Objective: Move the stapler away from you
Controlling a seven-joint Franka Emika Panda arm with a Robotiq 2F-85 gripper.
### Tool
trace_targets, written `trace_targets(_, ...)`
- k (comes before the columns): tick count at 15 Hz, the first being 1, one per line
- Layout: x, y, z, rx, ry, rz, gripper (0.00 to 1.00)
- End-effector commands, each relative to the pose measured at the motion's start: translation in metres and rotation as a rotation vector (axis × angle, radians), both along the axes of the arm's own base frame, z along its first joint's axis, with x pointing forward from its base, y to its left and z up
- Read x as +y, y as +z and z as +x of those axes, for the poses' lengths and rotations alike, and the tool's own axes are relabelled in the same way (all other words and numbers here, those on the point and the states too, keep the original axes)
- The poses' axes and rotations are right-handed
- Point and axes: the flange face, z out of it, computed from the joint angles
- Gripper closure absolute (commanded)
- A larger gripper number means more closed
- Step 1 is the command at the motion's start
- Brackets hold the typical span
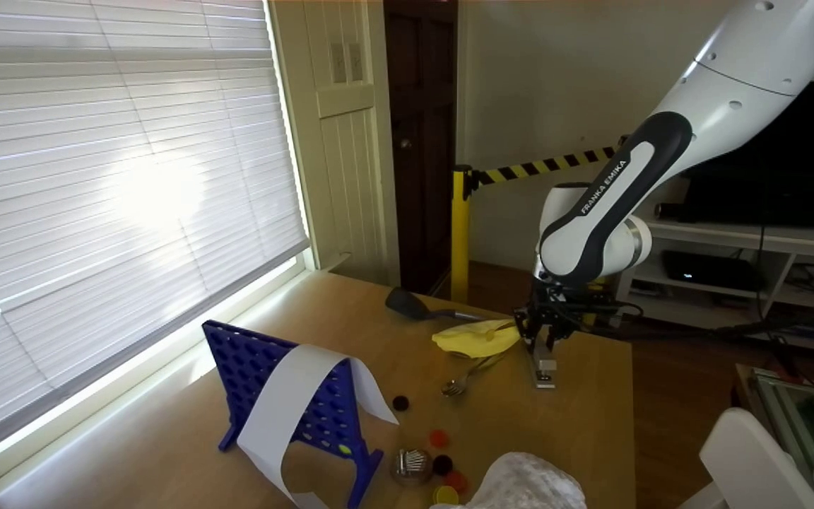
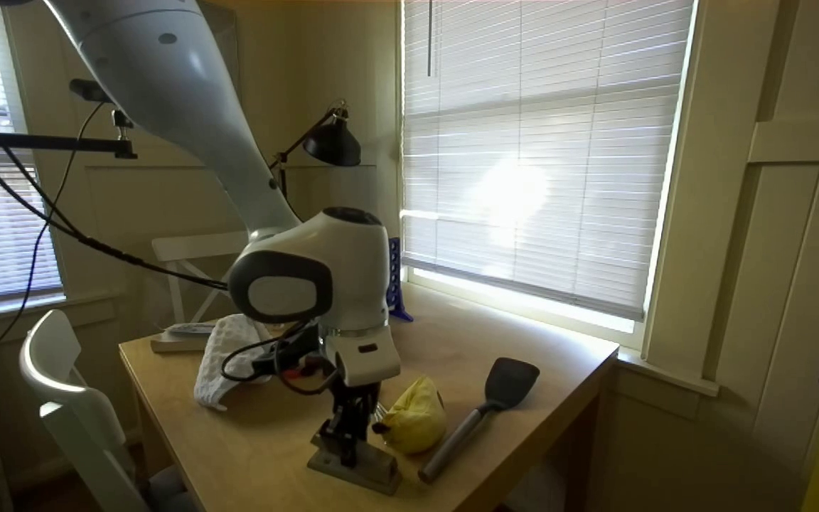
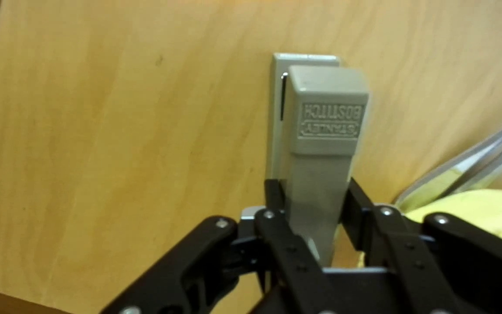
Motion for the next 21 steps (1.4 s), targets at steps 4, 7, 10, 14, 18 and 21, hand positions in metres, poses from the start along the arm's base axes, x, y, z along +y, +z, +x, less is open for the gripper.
trace_targets(4, 0.044, 0.074, -0.029, 0.161, 0.108, 0.172, 0.88)
trace_targets(7, 0.064, 0.13, -0.002, 0.093, 0.121, 0.218, 0.88)
trace_targets(10, 0.081, 0.175, 0.038, -0.006, 0.107, 0.224, 0.88)
trace_targets(14, 0.09, 0.193, 0.095, -0.088, 0.002, 0.201, 0.88)
trace_targets(18, 0.075, 0.176, 0.136, -0.116, -0.147, 0.17, 0.88)
trace_targets(21, 0.056, 0.153, 0.16, -0.136, -0.241, 0.184, 0.88)
